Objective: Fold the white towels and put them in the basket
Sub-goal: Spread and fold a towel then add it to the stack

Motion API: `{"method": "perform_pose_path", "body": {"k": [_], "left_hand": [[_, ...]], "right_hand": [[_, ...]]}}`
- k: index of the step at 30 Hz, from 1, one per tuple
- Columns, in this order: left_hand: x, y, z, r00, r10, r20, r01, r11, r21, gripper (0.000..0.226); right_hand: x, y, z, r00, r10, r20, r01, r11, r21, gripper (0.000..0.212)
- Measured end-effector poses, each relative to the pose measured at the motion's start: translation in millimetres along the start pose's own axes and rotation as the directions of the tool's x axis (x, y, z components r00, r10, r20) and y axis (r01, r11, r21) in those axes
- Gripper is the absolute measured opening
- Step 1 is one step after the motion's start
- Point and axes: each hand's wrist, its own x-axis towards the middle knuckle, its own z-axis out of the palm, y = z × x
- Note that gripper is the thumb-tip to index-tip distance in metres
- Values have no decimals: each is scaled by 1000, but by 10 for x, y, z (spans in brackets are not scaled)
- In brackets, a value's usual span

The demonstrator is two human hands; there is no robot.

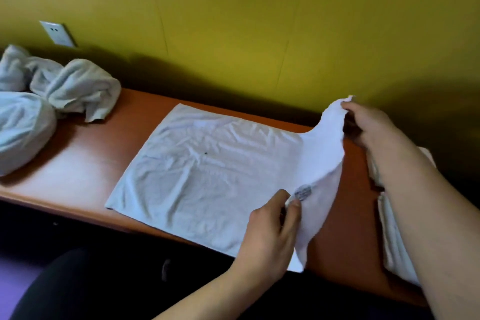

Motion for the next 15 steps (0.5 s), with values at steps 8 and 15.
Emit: {"method": "perform_pose_path", "body": {"k": [8,15], "left_hand": [[38,-403,-1142,958,-174,-227,157,983,-91,33],[126,-760,-1844,867,-306,-394,269,952,-147,21]], "right_hand": [[-21,116,1333,998,-70,9,70,998,4,6],[-149,288,2507,994,-87,71,88,996,-21,15]]}}
